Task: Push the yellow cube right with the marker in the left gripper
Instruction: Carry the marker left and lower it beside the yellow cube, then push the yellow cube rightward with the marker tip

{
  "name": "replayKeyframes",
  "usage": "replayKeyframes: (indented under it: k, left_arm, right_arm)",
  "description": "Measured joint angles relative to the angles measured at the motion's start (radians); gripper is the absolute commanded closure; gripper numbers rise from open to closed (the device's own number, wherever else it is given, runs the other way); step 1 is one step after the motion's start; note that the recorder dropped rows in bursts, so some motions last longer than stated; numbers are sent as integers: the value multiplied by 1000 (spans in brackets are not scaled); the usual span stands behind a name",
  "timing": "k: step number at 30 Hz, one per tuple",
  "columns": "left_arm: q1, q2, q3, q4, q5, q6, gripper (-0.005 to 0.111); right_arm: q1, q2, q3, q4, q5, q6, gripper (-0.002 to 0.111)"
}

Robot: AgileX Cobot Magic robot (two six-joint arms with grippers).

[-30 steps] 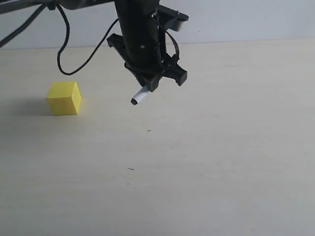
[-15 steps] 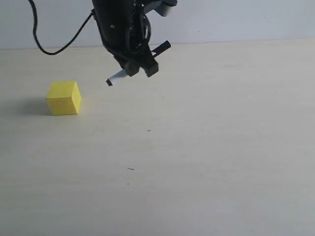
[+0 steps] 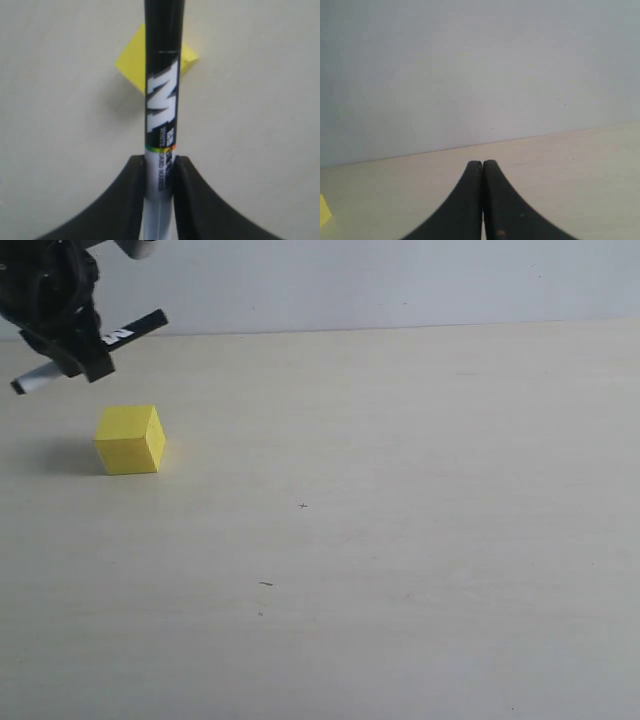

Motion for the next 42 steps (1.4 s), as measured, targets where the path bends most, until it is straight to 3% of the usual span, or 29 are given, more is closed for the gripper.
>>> replayKeyframes:
  k: [4, 9, 17, 23, 37, 42]
  left_arm:
    - [35, -4, 24, 59, 2, 25, 107]
    - [81, -4, 56, 68, 0, 277, 107]
    - [262, -1, 80, -10, -119, 611, 107]
    - [349, 40, 80, -9, -186, 701, 107]
    - [428, 234, 82, -14, -350, 972, 107]
    - [478, 258, 82, -126, -411, 1076, 107]
  right_arm:
    - [0, 0, 0, 0, 0, 0, 108]
    - [0, 0, 0, 0, 0, 0, 108]
    - [0, 0, 0, 0, 0, 0, 108]
    - [0, 0, 0, 0, 0, 0, 108]
    - [0, 0, 0, 0, 0, 0, 108]
    - [0, 0, 0, 0, 0, 0, 108]
